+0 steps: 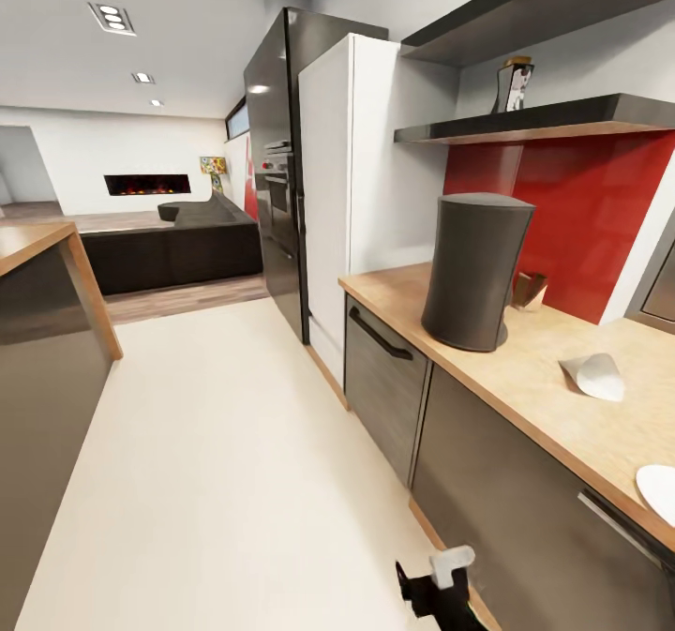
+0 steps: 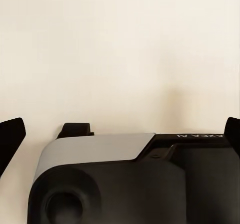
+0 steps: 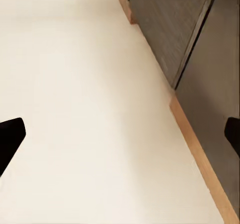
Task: Set up a coffee station on the kitchen countertop: keep the coffee maker on the countertop, move the bottle of coffee from the kitchen shelf to the counter next to the coffee maker, place a paper coffee filter on top of the coffee maker, put the saucer next to the coffee maker with the coffee cup on the saucer, and place the electric kettle next to the coffee maker.
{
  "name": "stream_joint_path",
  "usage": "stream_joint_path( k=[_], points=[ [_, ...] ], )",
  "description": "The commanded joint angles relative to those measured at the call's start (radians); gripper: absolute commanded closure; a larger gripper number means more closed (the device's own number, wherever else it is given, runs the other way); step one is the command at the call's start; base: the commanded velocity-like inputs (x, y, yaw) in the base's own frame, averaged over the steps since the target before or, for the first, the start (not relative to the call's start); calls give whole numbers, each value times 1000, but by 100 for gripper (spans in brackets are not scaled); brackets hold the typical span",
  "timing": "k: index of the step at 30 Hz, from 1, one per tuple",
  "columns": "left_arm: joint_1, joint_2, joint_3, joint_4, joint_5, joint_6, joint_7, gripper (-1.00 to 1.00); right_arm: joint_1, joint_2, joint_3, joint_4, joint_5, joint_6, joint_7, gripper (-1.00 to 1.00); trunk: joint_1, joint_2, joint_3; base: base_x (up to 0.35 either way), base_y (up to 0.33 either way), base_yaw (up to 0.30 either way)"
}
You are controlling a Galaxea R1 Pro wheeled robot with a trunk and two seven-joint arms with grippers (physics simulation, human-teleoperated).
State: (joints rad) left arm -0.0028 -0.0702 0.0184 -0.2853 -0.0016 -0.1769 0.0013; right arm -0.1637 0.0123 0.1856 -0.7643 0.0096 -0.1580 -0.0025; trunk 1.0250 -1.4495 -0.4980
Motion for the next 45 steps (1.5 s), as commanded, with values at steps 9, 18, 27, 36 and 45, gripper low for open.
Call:
stream_joint_path(
  k=[9, 18, 27, 36, 45],
  points=[
    [0, -2, -2, -3, -1, -22, 1, -100, -10, -12, 25, -463, 2, 126, -20, -100, 0, 0, -1, 0, 0, 0],
    [0, 0, 1, -3, -2, -24, 1, -100, -60, -57, 8, -771, 161, 227, -168, -100, 0, 0, -1, 0, 0, 0],
    [0, 0, -1, 1, -2, -24, -1, -100, -184, -132, -223, -782, 269, 373, -271, -100, 0, 0, -1, 0, 0, 0],
    [0, -1, -4, -6, -1, -24, -3, -100, -184, -147, -265, -780, 264, 381, -213, -100, 0, 0, -1, 0, 0, 0],
    [0, -2, -5, -51, 1, -24, -3, -100, -181, -146, -267, -772, 262, 381, -175, -100, 0, 0, -1, 0, 0, 0]
  ],
)
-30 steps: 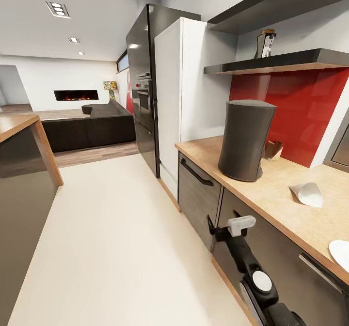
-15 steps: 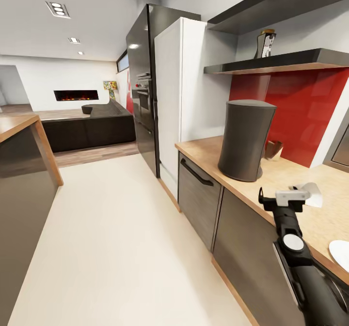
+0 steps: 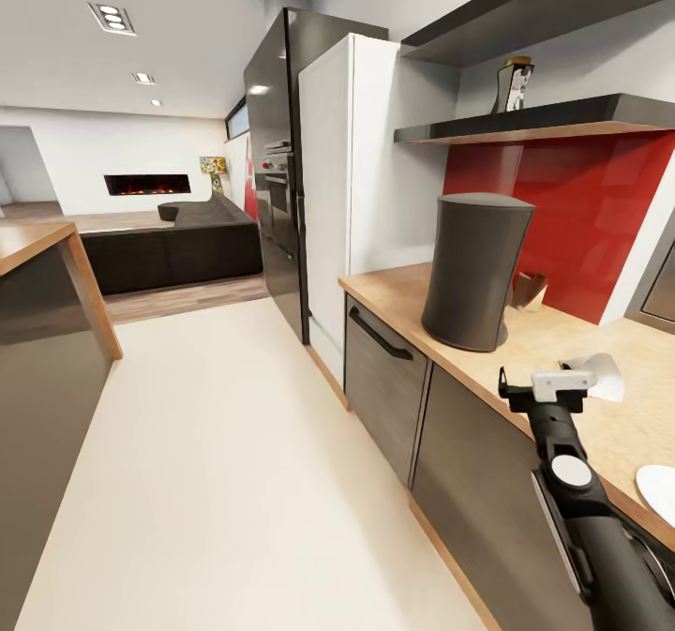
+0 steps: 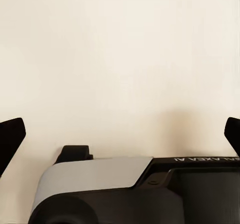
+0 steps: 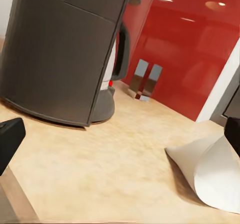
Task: Set up a coffee station on the kitchen countertop: keep the coffee maker on the countertop, move the bottle of coffee from the kitchen shelf to the counter next to the coffee maker, place a paper coffee filter on top of the coffee maker, put the saucer next to the coffee maker with the coffee cup on the saucer, and place the electric kettle next to the coffee maker.
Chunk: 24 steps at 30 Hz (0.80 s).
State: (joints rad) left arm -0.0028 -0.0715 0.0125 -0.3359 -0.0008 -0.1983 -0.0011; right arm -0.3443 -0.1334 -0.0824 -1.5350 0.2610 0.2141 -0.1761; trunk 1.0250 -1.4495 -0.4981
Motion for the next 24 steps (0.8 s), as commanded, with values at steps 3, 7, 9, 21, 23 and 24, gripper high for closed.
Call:
stream_joint_path(
  k=[3, 7, 9, 21, 23, 24],
  points=[
    [0, -1, 1, -1, 0, -3, 1, -100, 0, -1, 0, 2, 11, 9, 24, -100, 0, -1, -1, 0, 0, 0],
    [0, -1, 2, 2, -1, -3, 1, -100, 0, 0, -1, 25, 11, 10, 36, -100, 0, -1, -1, 0, 0, 0],
    [0, -1, 4, 2, 0, -3, 0, -100, 1, 1, -2, 33, 10, 10, 38, -100, 0, -1, -1, 0, 0, 0],
    [0, 0, 9, 4, -1, -3, -3, -100, 1, 2, -73, 54, 10, 11, 40, -100, 0, -1, -1, 0, -70, 0],
    [0, 0, 9, 5, -1, -3, -3, -100, 1, 3, -148, 57, 9, 11, 45, -100, 0, -1, -1, 0, -93, 0],
    [0, 0, 9, 5, -1, -3, -3, -100, 1, 3, -160, 60, 9, 10, 46, -100, 0, -1, -1, 0, -58, 0]
  ],
)
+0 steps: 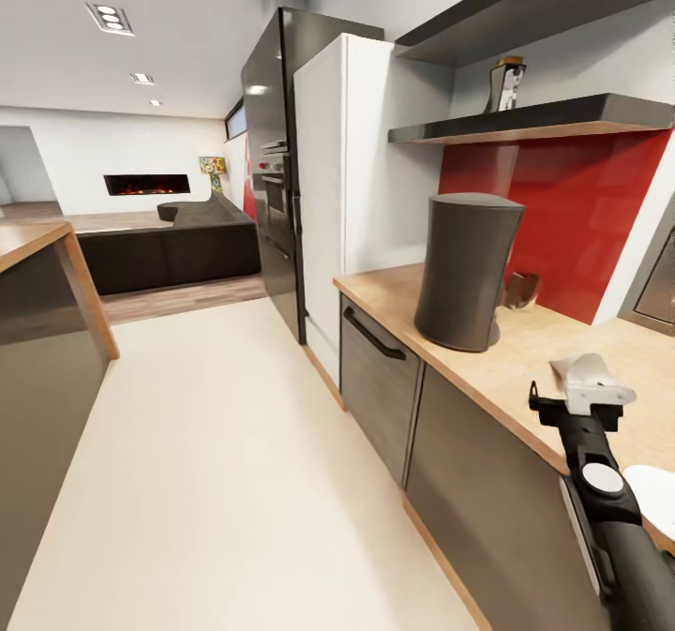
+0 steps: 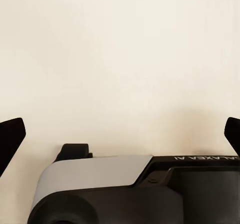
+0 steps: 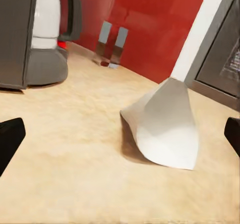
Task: Set up a coffee station on the kitchen countertop: keep the coffee maker on the countertop, move the bottle of coffee from the kitchen shelf to the counter next to the coffee maker, place a paper coffee filter on top of the coffee maker, put the saucer next to the coffee maker with the coffee cup on the saucer, and place the electric kettle next to the coffee maker.
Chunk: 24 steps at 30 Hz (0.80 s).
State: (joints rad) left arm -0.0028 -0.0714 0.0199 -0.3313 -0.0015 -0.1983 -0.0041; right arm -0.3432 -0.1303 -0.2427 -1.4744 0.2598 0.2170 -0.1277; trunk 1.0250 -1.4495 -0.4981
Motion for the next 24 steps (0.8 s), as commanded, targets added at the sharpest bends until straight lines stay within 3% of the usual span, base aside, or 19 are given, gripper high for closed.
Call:
stream_joint_path(
  k=[1, 11, 24],
  points=[
    [0, 0, 1, 0, -1, -3, 0, -100, 0, 0, -25, 19, 10, 7, 1, -100, 0, -1, -1, 0, -153, 0],
    [0, 1, 2, 1, -2, -3, 0, -100, -2, 1, -36, 130, 7, -1, 3, -100, 0, -1, -1, 55, -77, 0],
    [0, 1, 2, 1, -2, -3, 0, -100, -7, 3, -35, 165, 6, -4, 3, -100, 0, -1, -1, 122, -1, 0]
  ],
)
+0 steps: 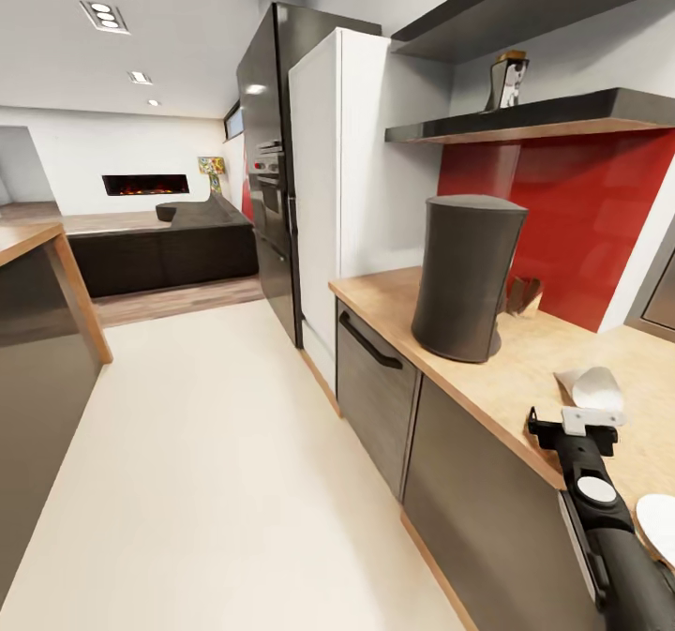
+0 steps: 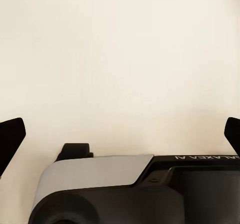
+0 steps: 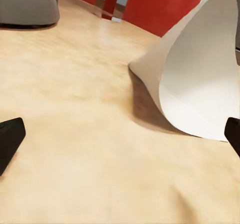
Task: Set up a coffee station on the kitchen countertop: keep the coffee maker on the countertop, move the bottle of coffee from the kitchen shelf to the counter next to the coffee maker, place a paper coffee filter on top of the coffee maker, put the saucer next to the coffee maker with the coffee cup on the saucer, and place the electric kettle next to the coffee maker.
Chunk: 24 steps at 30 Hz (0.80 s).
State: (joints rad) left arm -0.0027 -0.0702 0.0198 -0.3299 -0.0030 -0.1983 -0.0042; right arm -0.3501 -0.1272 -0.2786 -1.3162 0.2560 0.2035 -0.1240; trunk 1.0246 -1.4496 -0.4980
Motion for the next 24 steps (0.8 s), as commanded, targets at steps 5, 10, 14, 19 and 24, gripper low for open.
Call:
stream_joint_path(
  k=[5, 10, 14, 19, 24],
  points=[
    [0, 0, 3, 0, 0, -4, 0, -100, -1, -1, 1, 8, 9, 10, 0, -100, 0, 0, -1, 141, 0, 0],
    [0, 0, 3, 0, 0, -4, 0, -100, -2, -2, 1, 8, 9, 11, 0, -100, 0, 0, -1, 40, -5, 0],
    [0, 0, 3, -1, -1, -3, 0, -100, -3, -2, 1, 9, 9, 11, 0, -100, 0, 0, -1, 68, -47, 0],
    [0, 0, 3, -1, 0, -3, 0, -100, -3, -2, 1, 9, 9, 11, 0, -100, 0, 0, -1, 31, -24, 0],
    [0, 1, 3, -1, 0, -4, 0, -100, -3, -2, 1, 9, 9, 11, 0, -100, 0, 0, -1, 50, -104, 0]
  ],
)
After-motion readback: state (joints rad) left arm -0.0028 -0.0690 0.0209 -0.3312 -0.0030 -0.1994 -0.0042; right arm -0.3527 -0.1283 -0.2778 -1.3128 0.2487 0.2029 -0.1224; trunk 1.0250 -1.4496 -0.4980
